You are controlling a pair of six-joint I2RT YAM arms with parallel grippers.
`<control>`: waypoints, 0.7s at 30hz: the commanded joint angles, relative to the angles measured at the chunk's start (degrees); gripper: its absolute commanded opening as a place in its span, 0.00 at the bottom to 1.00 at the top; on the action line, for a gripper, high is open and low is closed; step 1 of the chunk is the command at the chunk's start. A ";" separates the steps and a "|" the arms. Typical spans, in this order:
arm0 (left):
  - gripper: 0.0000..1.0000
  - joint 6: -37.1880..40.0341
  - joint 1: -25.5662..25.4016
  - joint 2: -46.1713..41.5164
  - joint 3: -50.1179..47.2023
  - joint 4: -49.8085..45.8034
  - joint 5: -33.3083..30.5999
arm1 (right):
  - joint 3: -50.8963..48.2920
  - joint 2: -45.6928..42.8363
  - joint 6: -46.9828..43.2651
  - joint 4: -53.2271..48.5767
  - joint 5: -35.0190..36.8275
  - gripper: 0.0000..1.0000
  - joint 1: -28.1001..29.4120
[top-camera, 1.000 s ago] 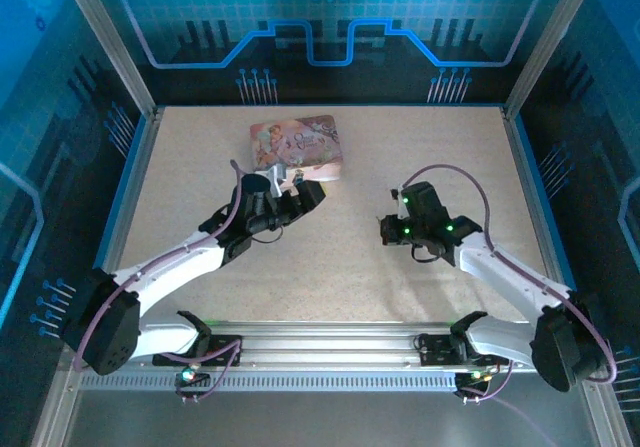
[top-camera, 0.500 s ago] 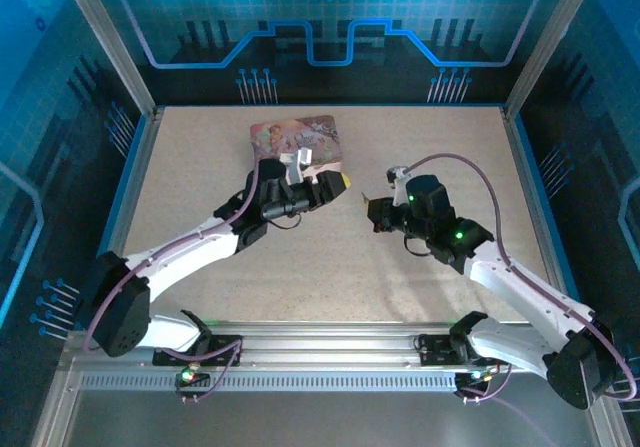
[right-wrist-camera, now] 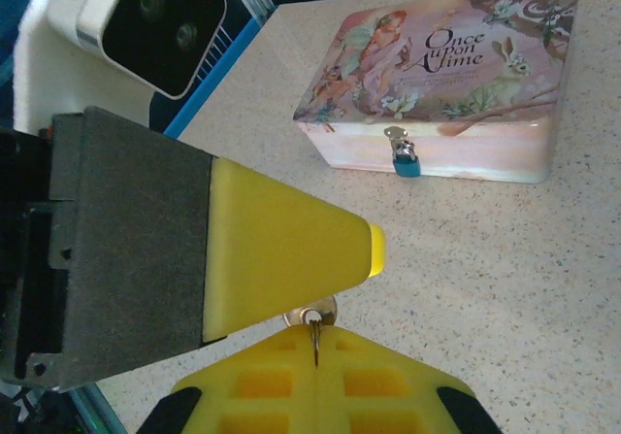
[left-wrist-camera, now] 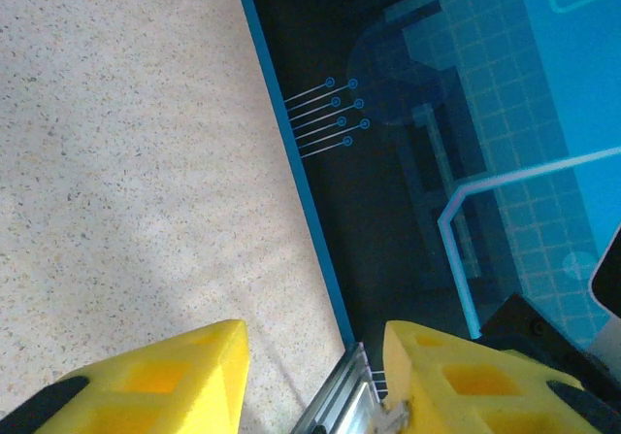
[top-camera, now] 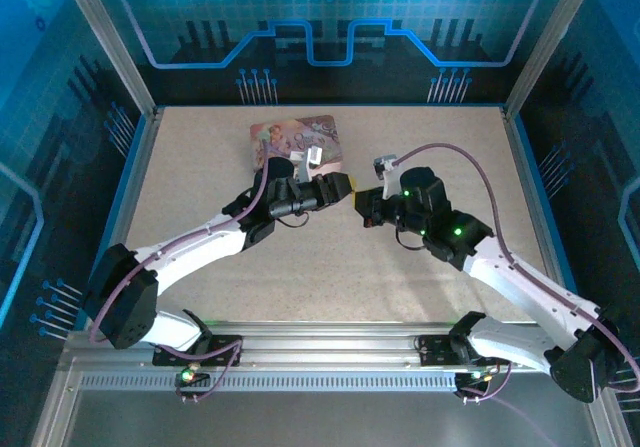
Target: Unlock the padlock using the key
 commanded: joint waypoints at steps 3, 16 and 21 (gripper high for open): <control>0.39 1.45 -0.27 -0.25 1.46 1.56 -0.06 | 1.60 0.51 -1.17 -0.58 0.52 0.00 1.07; 0.24 2.82 -0.30 -1.45 1.63 -0.06 -2.07 | 0.89 0.51 -1.17 -1.61 0.96 0.00 0.99; 0.18 3.26 -0.23 -1.86 1.63 -0.65 -2.66 | 0.84 0.51 -1.42 -1.96 1.01 0.00 1.04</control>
